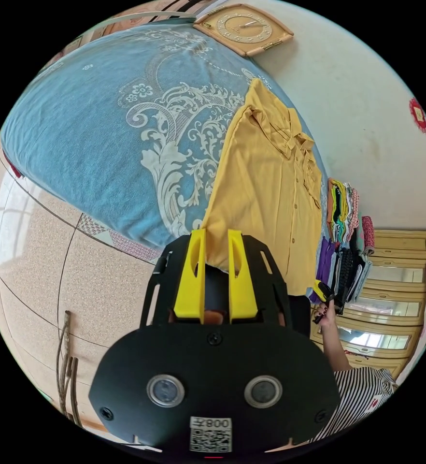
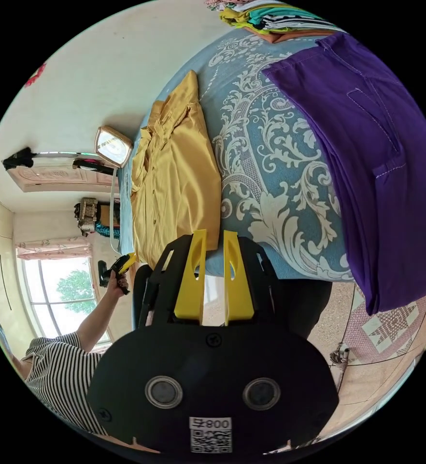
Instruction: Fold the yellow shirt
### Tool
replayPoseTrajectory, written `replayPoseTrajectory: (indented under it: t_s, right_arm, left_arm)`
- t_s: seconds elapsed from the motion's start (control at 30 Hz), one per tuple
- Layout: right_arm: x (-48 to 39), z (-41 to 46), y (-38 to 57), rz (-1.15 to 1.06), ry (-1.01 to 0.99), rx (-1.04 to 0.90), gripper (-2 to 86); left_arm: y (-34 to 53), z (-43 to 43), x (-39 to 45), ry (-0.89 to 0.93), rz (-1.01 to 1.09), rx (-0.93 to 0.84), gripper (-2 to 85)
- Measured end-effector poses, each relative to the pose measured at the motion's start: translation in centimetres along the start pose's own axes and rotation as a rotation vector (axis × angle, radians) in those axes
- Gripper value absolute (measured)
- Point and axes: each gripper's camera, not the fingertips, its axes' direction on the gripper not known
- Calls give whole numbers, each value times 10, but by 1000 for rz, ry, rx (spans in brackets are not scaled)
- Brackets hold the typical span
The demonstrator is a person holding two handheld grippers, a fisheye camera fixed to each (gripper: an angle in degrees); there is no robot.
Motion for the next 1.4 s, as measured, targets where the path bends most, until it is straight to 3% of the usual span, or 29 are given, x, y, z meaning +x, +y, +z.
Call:
replayPoseTrajectory:
  t_s: [0.37, 0.93, 1.4]
  right_arm:
    - [35, -8, 16, -22, -32, -39, 8]
    - [77, -66, 40, -80, -173, -11, 1]
    - [85, -134, 73, -173, -261, 35, 0]
  left_arm:
    - [23, -3, -22, -9, 76, -49, 9]
    - [67, -40, -81, 258, 6, 18, 1]
    - [116, -89, -91, 428, 94, 72, 1]
